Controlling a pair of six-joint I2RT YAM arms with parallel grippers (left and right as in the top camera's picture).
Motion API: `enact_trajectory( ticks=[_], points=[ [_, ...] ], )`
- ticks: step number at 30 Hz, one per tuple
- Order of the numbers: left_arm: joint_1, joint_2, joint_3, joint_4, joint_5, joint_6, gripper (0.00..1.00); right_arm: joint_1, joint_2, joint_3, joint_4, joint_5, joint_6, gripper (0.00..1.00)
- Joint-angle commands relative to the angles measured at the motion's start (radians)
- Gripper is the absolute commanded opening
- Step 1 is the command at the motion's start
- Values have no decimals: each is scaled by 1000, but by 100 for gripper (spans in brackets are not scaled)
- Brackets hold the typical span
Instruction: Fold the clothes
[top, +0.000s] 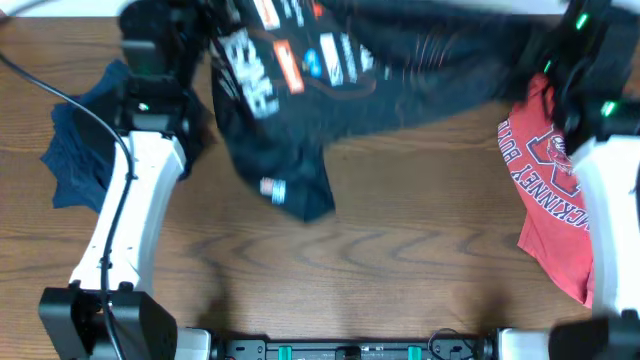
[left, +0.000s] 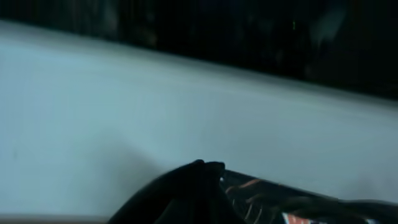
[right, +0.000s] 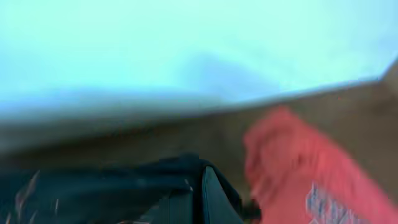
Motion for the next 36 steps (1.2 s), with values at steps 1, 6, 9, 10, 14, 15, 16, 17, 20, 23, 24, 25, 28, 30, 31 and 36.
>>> enact_trajectory(
  ticks=[1, 6, 9, 10, 14, 15, 16, 17, 20, 23, 24, 25, 28, 30, 31, 36],
  points=[
    [32, 10, 149, -37, -13, -31, 6, -54, 62, 193, -68, 31, 15, 1],
    [25, -8, 234, -423, 222, -30, 6, -54, 94, 287, -341, -14, -78, 1],
    [16, -10, 233, -777, 279, -29, 6, -49, 97, 261, -541, -9, -94, 1],
    [9, -5, 227, -885, 279, -11, 6, -49, 97, 236, -602, -2, -102, 1],
    [-24, 13, 156, -1197, 279, 62, 6, -49, 97, 105, -734, 10, -132, 1],
    [-33, 14, 127, -1250, 277, 76, 6, -49, 97, 68, -757, 10, -139, 1],
    [-42, 14, 94, -1293, 264, 83, 6, -50, 96, 29, -774, 15, -138, 1],
    [-48, 14, 72, -1321, 246, 83, 6, -50, 96, 12, -778, 17, -137, 1],
    [-63, 14, -3, -1378, 164, 83, 6, -51, 95, -26, -754, 24, -130, 1],
    [-69, 14, -69, -1341, 106, 76, 6, -51, 97, -29, -619, 36, -129, 1],
    [-73, 14, -97, -1295, 106, 76, 6, -51, 100, -33, -567, 34, -135, 1],
    [-77, 14, -121, -1249, 106, 77, 6, -51, 104, -38, -521, 32, -137, 1],
    [-93, 15, -198, -1082, 106, 77, 6, -49, 144, -54, -429, 19, -137, 4],
    [-101, 15, -249, -983, 106, 76, 6, -43, 190, -56, -420, -14, -137, 30],
    [-106, 15, -270, -947, 106, 76, 6, -41, 212, -56, -429, -30, -136, 41],
    [-119, 21, -338, -827, 105, 76, 6, -34, 288, -57, -546, -39, -86, 51]
  ],
)
